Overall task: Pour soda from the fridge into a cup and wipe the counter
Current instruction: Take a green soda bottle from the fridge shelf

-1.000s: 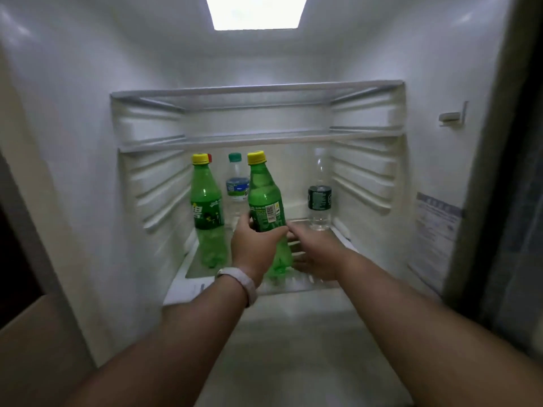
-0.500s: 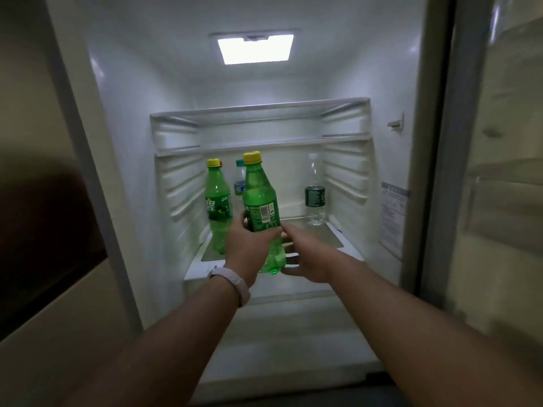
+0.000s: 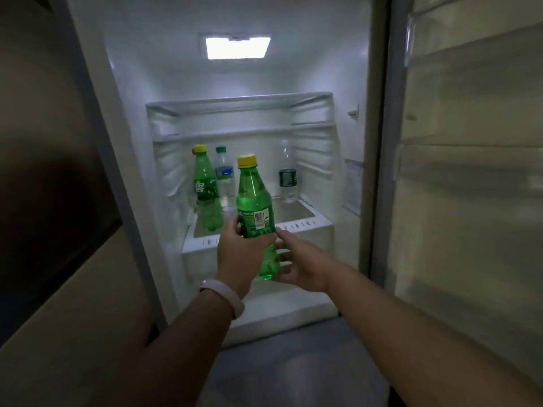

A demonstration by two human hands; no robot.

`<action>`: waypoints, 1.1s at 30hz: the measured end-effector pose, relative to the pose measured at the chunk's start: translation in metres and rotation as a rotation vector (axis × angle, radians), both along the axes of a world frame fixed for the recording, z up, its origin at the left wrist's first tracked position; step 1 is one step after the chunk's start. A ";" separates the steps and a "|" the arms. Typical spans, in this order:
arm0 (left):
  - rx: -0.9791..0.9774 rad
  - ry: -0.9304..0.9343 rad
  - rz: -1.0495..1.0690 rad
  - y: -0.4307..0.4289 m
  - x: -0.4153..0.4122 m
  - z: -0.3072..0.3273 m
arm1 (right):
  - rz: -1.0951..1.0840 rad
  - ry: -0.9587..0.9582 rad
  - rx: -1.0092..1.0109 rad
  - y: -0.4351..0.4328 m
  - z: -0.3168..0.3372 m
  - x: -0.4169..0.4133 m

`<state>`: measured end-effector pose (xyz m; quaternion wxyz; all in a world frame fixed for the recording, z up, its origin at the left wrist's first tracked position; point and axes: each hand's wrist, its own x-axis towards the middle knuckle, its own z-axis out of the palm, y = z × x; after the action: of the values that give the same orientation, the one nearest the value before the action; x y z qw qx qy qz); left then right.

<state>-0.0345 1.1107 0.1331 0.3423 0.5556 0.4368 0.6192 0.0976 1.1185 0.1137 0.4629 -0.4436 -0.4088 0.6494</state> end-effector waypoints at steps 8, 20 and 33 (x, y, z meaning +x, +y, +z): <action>-0.044 0.035 -0.140 -0.072 -0.003 -0.015 | -0.143 0.031 -0.039 -0.096 -0.018 -0.003; -0.072 0.086 -0.420 -0.169 0.020 -0.023 | -0.291 0.074 -0.041 -0.222 -0.029 0.027; -0.116 0.103 -0.626 -0.251 0.089 -0.032 | -0.480 0.077 -0.024 -0.333 -0.045 0.084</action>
<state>0.0541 0.8597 0.1010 0.5246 0.6732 0.2959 0.4291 0.1819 0.7855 0.0692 0.6141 -0.5082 -0.2661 0.5421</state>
